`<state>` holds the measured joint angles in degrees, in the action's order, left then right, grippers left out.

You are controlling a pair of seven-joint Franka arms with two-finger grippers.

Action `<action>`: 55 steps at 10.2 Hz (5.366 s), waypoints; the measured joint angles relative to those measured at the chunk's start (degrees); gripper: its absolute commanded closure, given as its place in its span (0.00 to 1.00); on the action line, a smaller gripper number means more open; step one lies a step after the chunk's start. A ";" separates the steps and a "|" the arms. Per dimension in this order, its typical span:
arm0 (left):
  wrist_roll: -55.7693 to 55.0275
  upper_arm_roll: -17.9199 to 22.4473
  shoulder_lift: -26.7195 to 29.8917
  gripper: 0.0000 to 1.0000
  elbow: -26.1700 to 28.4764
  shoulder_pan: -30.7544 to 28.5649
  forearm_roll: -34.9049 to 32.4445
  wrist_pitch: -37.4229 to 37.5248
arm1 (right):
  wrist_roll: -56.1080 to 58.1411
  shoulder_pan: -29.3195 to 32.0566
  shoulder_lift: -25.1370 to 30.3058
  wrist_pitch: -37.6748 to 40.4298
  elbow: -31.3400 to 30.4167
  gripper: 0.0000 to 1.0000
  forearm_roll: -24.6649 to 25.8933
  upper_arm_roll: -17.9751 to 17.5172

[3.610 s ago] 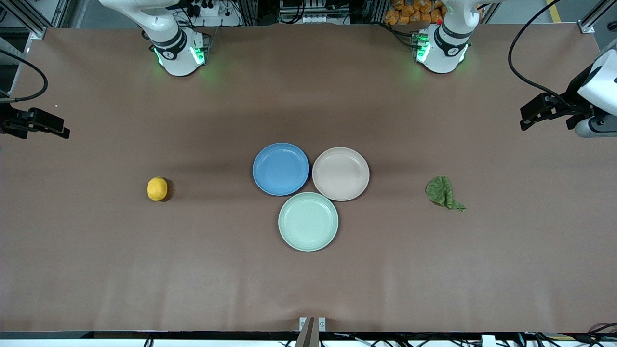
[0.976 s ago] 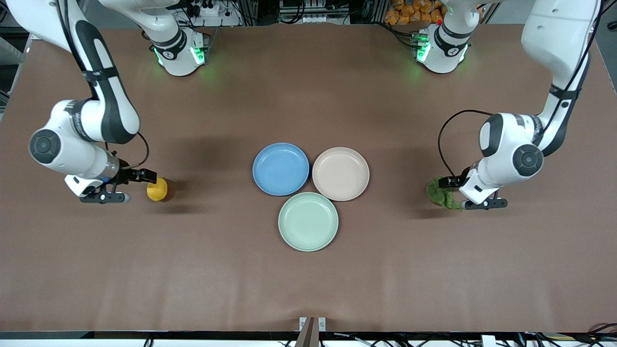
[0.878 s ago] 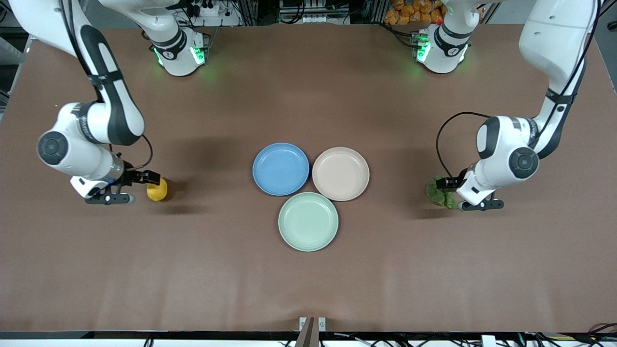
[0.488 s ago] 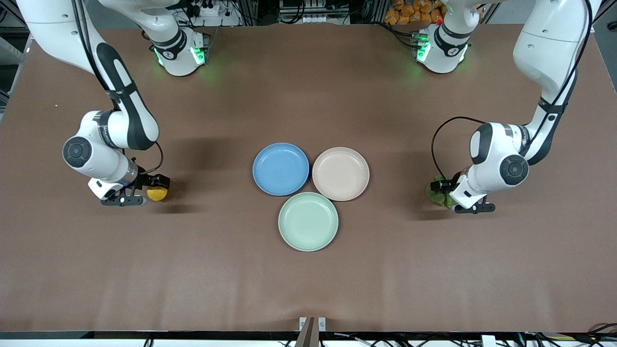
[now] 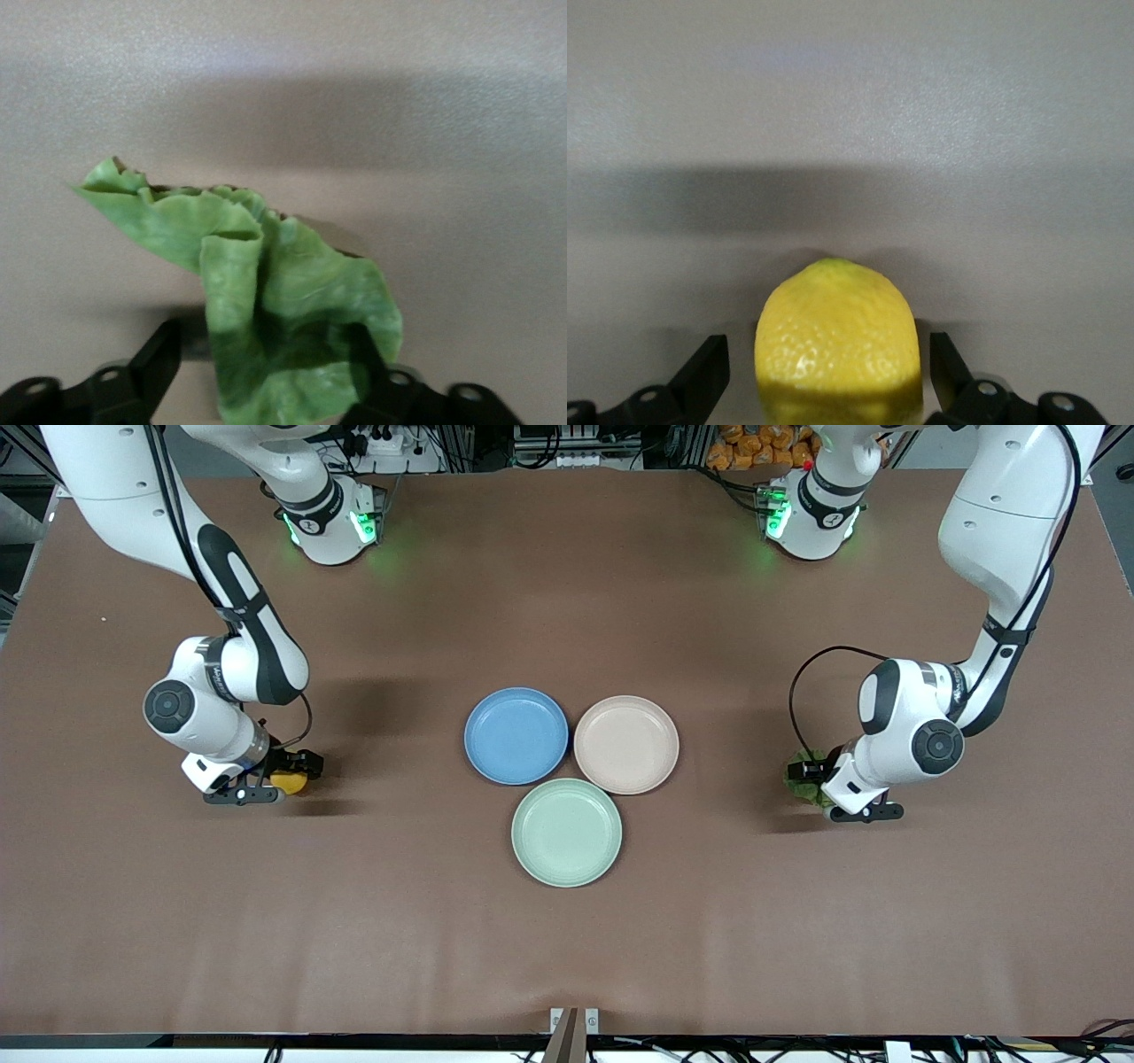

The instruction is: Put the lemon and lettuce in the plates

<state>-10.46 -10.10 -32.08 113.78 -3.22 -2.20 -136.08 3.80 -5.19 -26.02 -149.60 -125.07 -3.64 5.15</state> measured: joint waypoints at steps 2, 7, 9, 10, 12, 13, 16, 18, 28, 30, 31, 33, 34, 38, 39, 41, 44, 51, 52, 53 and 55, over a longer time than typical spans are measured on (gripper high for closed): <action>-0.50 0.04 0.24 0.90 -0.50 0.41 -0.01 0.22 | 0.03 -0.07 -0.03 0.00 0.00 0.49 0.02 0.00; -0.63 -0.06 0.32 1.00 -0.72 0.83 -0.07 0.23 | 0.27 -0.56 0.12 0.56 0.17 0.80 0.03 -0.01; -0.63 -0.10 0.31 1.00 -0.90 0.92 -0.07 0.29 | 0.29 -1.36 1.38 5.68 2.00 0.80 0.03 -0.06; -1.10 -0.13 0.32 1.00 -1.54 1.36 -0.07 1.09 | 0.27 -2.20 2.48 9.23 3.63 0.80 -0.01 -0.18; -4.87 -0.21 0.39 1.00 -4.91 3.26 -0.06 5.96 | -2.21 -4.75 4.35 11.76 5.43 0.80 -0.69 -1.50; -7.25 -0.27 0.48 1.00 -6.68 4.64 -0.07 7.83 | -4.98 -6.20 4.72 11.82 5.71 0.80 -0.73 -2.72; -13.53 -0.40 0.52 1.00 -9.89 8.07 -0.06 11.00 | -15.85 -10.34 4.79 11.79 7.98 0.80 -0.80 -6.60; -18.59 -0.50 0.67 1.00 -11.23 10.74 -0.06 11.71 | -23.68 -14.51 4.79 11.81 9.40 0.80 -0.81 -8.33; -44.08 -5.67 1.09 1.00 -14.40 19.75 0.00 12.48 | -37.06 -27.75 -2.70 11.38 14.02 0.79 -0.80 -10.76; -47.38 -6.07 0.25 1.00 -14.15 21.43 0.00 12.59 | -37.08 -27.99 -6.19 9.73 15.67 0.78 -0.78 -10.75; -49.39 -6.10 -0.45 1.00 -14.01 22.59 0.00 12.60 | -37.08 -27.99 -7.79 7.88 16.02 0.77 -0.76 -10.70; -51.59 -6.10 -2.10 0.12 -13.97 24.42 0.00 12.59 | -37.07 -28.00 -8.56 6.98 16.75 0.12 -0.53 -10.66; -51.66 -6.08 -2.72 0.00 -13.98 24.53 0.00 12.59 | -37.07 -28.00 -8.67 6.95 16.96 0.00 -0.36 -10.62; -51.67 -5.67 -3.16 0.00 -16.38 23.96 0.00 12.46 | -36.98 -27.85 -9.56 6.92 18.86 0.00 0.26 -9.58; -51.67 -5.37 -2.75 0.00 -17.66 23.68 -0.03 13.00 | -36.94 -27.77 -9.56 9.15 20.42 0.00 0.31 -9.21; -51.14 -4.99 -1.13 0.00 -21.47 23.16 -3.19 18.89 | -36.06 -27.60 -9.48 19.24 26.36 0.00 0.34 -8.14; -41.51 -4.70 3.74 0.00 -24.75 20.69 -7.42 23.69 | -31.85 -25.71 -8.61 27.34 31.98 0.00 0.34 -6.87; -20.84 -4.65 12.69 0.00 -24.89 10.22 -7.43 28.82 | -10.78 -12.47 -1.36 37.48 32.66 0.00 1.19 -4.69; -16.99 -4.67 14.26 0.00 -24.92 8.55 -7.42 30.50 | -10.53 -10.56 -0.68 38.45 32.62 0.00 1.88 -4.40; -13.24 -4.69 15.99 0.00 -24.93 6.61 -7.14 32.33 | -10.21 -8.93 0.08 39.15 32.58 0.00 2.55 -3.93; -9.17 -4.75 19.09 0.00 -24.94 3.37 -5.27 35.03 | -9.90 -6.32 1.69 40.12 32.51 0.00 4.55 -2.56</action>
<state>-19.63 -14.85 -12.98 88.84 0.15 -7.48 -101.05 -6.11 -11.51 -24.33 -109.48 -92.56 0.91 2.59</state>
